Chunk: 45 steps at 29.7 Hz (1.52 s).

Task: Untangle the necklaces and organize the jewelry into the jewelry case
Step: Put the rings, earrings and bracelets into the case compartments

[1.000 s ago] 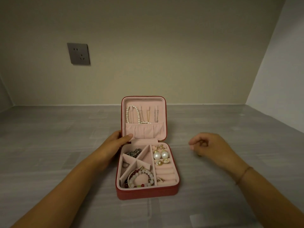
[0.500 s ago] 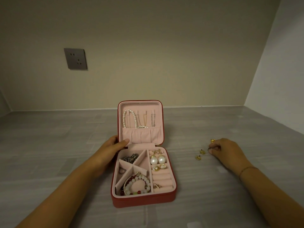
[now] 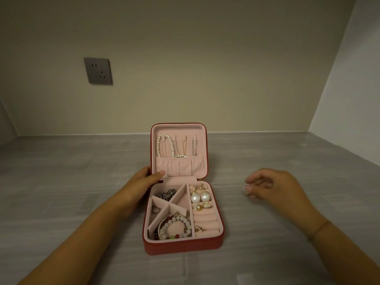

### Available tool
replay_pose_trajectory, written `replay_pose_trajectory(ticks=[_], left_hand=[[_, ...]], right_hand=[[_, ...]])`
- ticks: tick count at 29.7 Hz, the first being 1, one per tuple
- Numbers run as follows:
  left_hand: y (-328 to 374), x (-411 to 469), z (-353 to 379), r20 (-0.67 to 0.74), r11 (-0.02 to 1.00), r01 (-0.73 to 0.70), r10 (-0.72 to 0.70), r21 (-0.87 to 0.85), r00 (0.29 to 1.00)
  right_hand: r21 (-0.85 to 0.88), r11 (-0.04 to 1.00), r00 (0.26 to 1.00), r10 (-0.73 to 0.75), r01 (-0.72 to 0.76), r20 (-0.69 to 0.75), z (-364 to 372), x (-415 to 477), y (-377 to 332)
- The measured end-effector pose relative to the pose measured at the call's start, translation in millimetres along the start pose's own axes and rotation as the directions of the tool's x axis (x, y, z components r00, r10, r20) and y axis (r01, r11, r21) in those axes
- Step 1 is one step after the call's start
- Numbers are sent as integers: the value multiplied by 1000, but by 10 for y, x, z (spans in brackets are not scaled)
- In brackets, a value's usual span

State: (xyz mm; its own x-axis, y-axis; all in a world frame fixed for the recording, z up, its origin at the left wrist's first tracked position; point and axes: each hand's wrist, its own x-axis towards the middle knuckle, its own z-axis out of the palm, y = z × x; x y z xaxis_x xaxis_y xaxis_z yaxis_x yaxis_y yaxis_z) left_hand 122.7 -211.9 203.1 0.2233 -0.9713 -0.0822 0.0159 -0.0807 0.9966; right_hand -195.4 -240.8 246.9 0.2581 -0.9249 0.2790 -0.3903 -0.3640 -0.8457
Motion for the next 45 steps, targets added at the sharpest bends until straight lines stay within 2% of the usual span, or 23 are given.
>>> replay_pose_trajectory(ticks=[2,4,8,17,22,28,34,39,41,42,45], left_hand=[[4,0,4,2,1000,3,-3,-8,1000],[5,-7,6,1,1000,4,-4,-1,1000],[2,1,-2,-5,1000,8,-8,-3,1000],[23,-22,17,5,1000,0,0,1,1000],[21,-14,10,-4,1000,9,-9,9,1000],[6,-7,9,6,1000,7,-7,7,1000],[-1,-1,-3,14,1000,1,-1,9,1000],[-18,14,-12,19,1000,-6,6,4,1000],[-36,30,-26,18,1000,2,-2,-11,1000],[-41,40,-29,16,1000,3,-2,-16,1000],[-57,57,-32,11,1000,-5,5,-21,1000]], right_hand=[[39,999,986,-40,35,159,212,-204,-184],[8,996,969,-87,87,230,375,-347,-272],[-82,976,951,-175,201,253,485,-415,-276],[-204,922,912,-256,330,322,566,-392,-177],[-89,964,913,-203,249,353,463,-410,-201],[-180,955,928,-166,236,334,497,-398,-193],[-246,953,913,-63,174,403,489,-334,-252],[-196,972,902,-36,132,430,479,-337,-261],[-133,984,925,-58,116,375,425,-296,-177],[-117,988,952,-63,102,299,359,-235,-104],[-257,965,999,-43,50,32,105,25,192]])
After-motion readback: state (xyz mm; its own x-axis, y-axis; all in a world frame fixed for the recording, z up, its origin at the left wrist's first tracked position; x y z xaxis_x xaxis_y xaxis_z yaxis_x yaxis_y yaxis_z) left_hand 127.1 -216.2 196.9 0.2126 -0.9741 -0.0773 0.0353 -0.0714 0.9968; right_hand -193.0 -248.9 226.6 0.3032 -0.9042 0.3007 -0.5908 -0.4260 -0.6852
